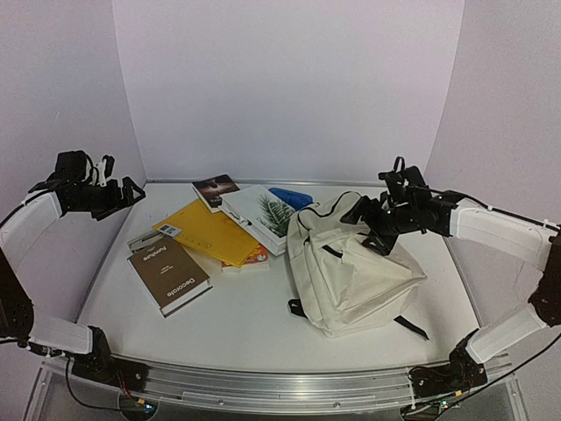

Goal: Pack the student bag
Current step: Pick up the student bag at the center of the board, then place the student bag at the center of the board.

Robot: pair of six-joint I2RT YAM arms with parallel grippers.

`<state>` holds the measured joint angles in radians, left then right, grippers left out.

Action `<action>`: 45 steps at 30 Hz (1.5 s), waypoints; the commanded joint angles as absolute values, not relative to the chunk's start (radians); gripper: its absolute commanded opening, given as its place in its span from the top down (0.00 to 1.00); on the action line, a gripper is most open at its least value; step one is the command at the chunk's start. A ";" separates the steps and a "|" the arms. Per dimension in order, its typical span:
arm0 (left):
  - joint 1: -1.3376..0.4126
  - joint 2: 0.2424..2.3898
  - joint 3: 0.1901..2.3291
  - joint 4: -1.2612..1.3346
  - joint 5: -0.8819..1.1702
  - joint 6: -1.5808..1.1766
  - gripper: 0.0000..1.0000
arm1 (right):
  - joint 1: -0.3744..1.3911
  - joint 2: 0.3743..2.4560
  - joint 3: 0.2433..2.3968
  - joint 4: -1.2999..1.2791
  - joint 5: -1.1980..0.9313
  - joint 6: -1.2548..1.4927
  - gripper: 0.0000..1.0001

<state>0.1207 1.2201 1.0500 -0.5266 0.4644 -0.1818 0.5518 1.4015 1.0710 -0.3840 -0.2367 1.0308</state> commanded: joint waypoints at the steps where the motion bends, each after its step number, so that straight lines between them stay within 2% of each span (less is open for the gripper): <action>1: 0.122 1.231 1.082 -0.535 0.461 -0.178 0.00 | 0.560 1.459 1.086 -0.329 -0.227 1.032 0.15; 4: 0.121 1.234 1.082 -0.538 0.457 -0.178 0.00 | 0.562 1.486 1.092 -0.328 -0.214 1.020 0.27; 9: 0.122 1.245 1.085 -0.543 0.450 -0.175 0.00 | 0.563 1.499 1.105 -0.325 -0.186 0.995 0.68; 12: 0.122 1.253 1.088 -0.546 0.449 -0.176 0.00 | 0.563 1.477 1.122 -0.335 -0.152 0.970 0.86; 15: 0.122 1.258 1.089 -0.548 0.448 -0.175 0.00 | 0.563 1.434 1.151 -0.357 -0.116 0.908 1.00; 19: 0.123 1.260 1.088 -0.545 0.448 -0.175 0.00 | 0.564 1.384 1.220 -0.392 -0.153 0.706 1.00; 23: 0.122 1.261 1.085 -0.540 0.455 -0.173 0.00 | 0.573 1.348 1.300 -0.465 -0.283 0.500 1.00; 29: 0.121 1.260 1.077 -0.524 0.473 -0.167 0.00 | 0.660 1.350 1.375 -0.619 -0.383 0.282 1.00; 33: 0.121 1.255 1.064 -0.501 0.529 -0.158 0.00 | 0.743 1.392 1.389 -0.752 -0.370 0.176 1.00; 37: 0.100 1.258 1.056 -0.493 0.525 -0.141 0.00 | 0.759 1.387 1.337 -0.778 -0.431 0.115 1.00; 41: 0.001 1.263 1.060 -0.507 0.453 -0.117 0.00 | 0.761 1.375 1.296 -0.764 -0.288 0.100 1.00; 42: -0.033 1.270 1.066 -0.510 0.436 -0.120 0.00 | 0.761 1.371 1.280 -0.740 -0.209 0.111 0.96; 43: -0.070 1.277 1.075 -0.514 0.414 -0.135 0.00 | 0.761 1.364 1.262 -0.714 -0.145 0.132 0.86; 45: -0.137 1.296 1.096 -0.511 0.413 -0.191 0.00 | 0.761 1.345 1.234 -0.637 -0.069 0.174 0.55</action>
<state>-0.0285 1.2684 1.0507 -0.5310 0.4511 -0.1538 0.7656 1.3983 1.2618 -0.7939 -0.2907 0.1507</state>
